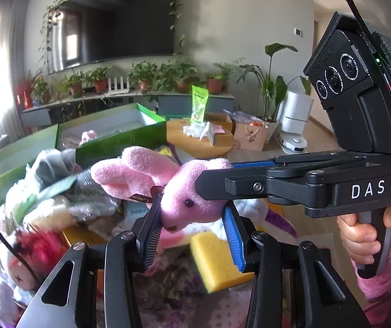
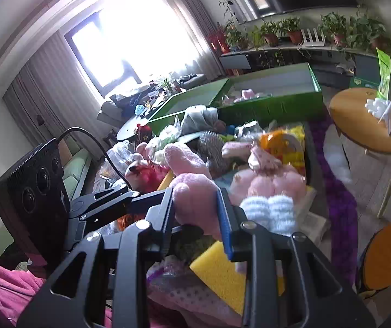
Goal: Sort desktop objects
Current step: 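Carry the pink bunny in the right gripper over the green box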
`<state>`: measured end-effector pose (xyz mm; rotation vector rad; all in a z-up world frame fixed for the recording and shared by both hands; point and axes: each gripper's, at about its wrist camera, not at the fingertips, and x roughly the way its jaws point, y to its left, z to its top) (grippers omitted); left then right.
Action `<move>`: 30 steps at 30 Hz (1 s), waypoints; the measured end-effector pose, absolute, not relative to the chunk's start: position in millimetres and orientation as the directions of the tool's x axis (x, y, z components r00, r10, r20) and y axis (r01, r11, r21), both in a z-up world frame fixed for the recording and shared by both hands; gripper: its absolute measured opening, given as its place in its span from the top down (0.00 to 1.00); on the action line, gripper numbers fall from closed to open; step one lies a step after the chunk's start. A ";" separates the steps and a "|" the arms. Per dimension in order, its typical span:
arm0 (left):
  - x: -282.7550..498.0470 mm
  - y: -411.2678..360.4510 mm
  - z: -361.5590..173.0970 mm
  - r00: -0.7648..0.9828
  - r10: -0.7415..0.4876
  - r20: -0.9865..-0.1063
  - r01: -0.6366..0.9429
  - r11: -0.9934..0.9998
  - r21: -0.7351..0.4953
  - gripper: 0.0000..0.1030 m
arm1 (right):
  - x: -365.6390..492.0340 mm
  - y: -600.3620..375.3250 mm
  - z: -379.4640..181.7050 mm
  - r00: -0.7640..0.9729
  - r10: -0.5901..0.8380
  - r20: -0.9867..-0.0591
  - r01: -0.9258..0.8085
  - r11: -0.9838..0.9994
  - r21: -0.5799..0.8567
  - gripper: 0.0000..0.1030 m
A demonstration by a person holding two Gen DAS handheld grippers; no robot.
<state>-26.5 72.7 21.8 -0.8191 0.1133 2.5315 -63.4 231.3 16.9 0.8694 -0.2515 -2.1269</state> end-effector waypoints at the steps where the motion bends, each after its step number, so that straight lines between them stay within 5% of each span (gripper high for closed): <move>1: -27.3 73.2 24.3 -0.715 0.408 -0.568 -0.460 -0.886 -0.058 0.57 | -63.2 230.3 19.5 -0.443 -0.746 -0.497 0.614 -0.657 0.438 0.71; 30: -99.4 80.2 75.5 -0.793 0.339 -0.506 -0.395 -0.919 0.004 0.57 | -120.3 217.6 71.4 -0.581 -0.698 -0.418 0.683 -0.698 0.217 0.69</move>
